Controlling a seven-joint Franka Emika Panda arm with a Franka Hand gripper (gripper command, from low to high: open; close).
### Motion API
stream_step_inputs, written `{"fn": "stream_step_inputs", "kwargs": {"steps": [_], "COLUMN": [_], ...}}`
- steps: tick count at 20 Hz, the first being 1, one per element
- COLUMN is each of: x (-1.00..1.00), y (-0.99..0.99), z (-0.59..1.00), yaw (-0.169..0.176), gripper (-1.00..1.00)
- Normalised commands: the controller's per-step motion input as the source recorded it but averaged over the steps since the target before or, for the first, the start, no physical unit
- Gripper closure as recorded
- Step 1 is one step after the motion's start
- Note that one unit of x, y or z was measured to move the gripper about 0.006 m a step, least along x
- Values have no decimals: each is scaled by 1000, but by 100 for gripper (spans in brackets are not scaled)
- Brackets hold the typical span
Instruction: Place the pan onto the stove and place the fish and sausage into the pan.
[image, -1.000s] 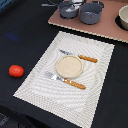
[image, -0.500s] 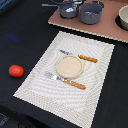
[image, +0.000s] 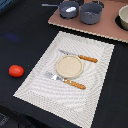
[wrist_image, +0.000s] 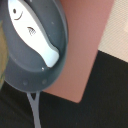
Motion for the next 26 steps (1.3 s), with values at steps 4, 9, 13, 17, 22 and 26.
{"fn": "stream_step_inputs", "kwargs": {"steps": [4, 9, 13, 17, 22, 26], "x": [0, 0, 0, 0, -50, -133], "y": [-1000, -1000, -1000, -1000, -1000, -1000], "z": [434, 216, 44, 9, -34, -211], "yaw": [0, 0, 0, 0, 0, 0], "gripper": [-100, -100, -100, -100, -100, -100]}}
